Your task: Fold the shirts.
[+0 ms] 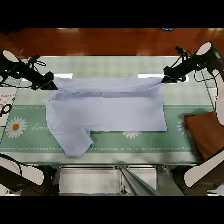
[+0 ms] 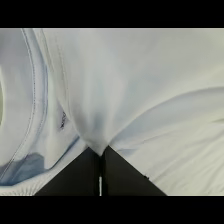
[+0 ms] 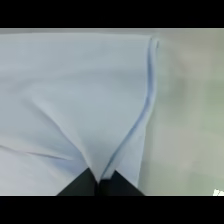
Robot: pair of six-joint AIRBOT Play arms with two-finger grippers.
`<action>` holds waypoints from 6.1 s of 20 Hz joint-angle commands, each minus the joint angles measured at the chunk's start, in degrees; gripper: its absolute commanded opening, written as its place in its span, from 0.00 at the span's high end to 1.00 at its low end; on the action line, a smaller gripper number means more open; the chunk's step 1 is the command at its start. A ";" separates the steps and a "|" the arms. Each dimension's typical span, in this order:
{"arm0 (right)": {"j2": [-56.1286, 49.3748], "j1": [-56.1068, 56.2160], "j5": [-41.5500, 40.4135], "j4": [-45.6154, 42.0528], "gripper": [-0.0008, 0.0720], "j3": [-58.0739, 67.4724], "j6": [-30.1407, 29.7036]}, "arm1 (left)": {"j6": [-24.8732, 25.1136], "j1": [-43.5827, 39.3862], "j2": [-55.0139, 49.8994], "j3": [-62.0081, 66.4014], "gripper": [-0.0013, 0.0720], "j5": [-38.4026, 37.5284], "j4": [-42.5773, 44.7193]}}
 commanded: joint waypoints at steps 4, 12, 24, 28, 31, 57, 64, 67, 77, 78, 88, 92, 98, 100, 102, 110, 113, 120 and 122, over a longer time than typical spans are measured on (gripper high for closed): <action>-2.19 0.66 2.36 0.96 0.96 -0.09 2.23 | 0.59 -0.09 -2.32 -0.76 0.95 -2.16 0.13; 8.28 -6.03 7.93 -2.99 0.43 0.11 6.54 | -2.73 0.52 5.57 -4.70 0.29 -11.08 6.67; 49.46 -13.62 -17.53 7.17 0.42 -66.71 -4.50 | 5.40 30.12 42.73 -61.79 0.29 4.52 -10.51; 49.99 -13.62 -16.96 7.45 0.42 -67.36 -5.62 | 5.79 26.67 42.69 -62.29 0.29 4.63 -8.72; 49.99 -13.62 -18.49 8.90 0.42 -67.36 -5.60 | 5.49 23.87 42.56 -62.29 0.29 7.65 -7.80; 41.27 -17.57 -14.49 11.28 0.42 -72.63 -3.48 | 10.64 12.17 32.70 -62.38 0.95 12.11 -8.90; 34.16 -9.90 -16.81 17.03 0.96 -66.12 -6.75 | 10.64 12.61 32.72 -59.60 0.95 11.41 -9.07; 34.14 -9.92 -13.60 15.74 0.96 -60.74 -7.72 | 10.69 13.60 32.70 -54.25 0.95 9.51 -10.40; 21.86 -5.49 -13.11 17.05 0.96 -35.67 -5.33 | 8.00 8.76 17.29 -27.32 0.95 9.94 -22.91; 20.13 -5.33 -13.40 16.87 0.96 -33.57 -4.74 | 7.32 7.67 14.62 -23.63 0.95 9.99 -22.91; 9.03 -5.35 -13.62 16.37 0.96 -18.05 -2.60 | -0.57 5.27 -3.98 1.88 0.95 9.97 -22.97; 5.40 -5.33 -13.77 16.17 0.96 -14.25 -2.82 | -0.52 4.50 -7.15 4.87 0.95 9.99 -22.95; 1.14 -4.98 -17.53 16.61 0.86 -13.03 -1.09 | 1.16 4.07 -8.72 4.98 0.63 10.34 -22.93; 1.31 -5.22 -18.75 16.76 0.42 -12.61 0.37 | 0.92 4.48 -8.66 5.57 0.29 8.04 -22.77; 2.19 -7.56 -13.99 16.37 0.42 -9.81 1.62 | -0.83 6.25 -7.78 7.34 0.29 3.69 -21.03; 18.78 -17.14 -15.61 9.22 0.42 -28.87 0.74 | 12.81 5.66 26.51 -22.47 0.29 22.91 -15.87; 17.16 -17.07 -19.32 22.25 0.42 -36.70 -7.39 | 12.79 4.39 39.26 -40.39 0.29 33.90 -15.89; 8.17 -12.44 -18.69 28.87 0.42 -33.09 -8.72 | 12.76 4.44 43.50 -46.99 0.29 30.49 -15.89; 6.10 -10.23 -17.75 28.83 0.42 -30.84 -8.07 | 12.76 4.44 43.50 -46.99 0.29 30.56 -15.89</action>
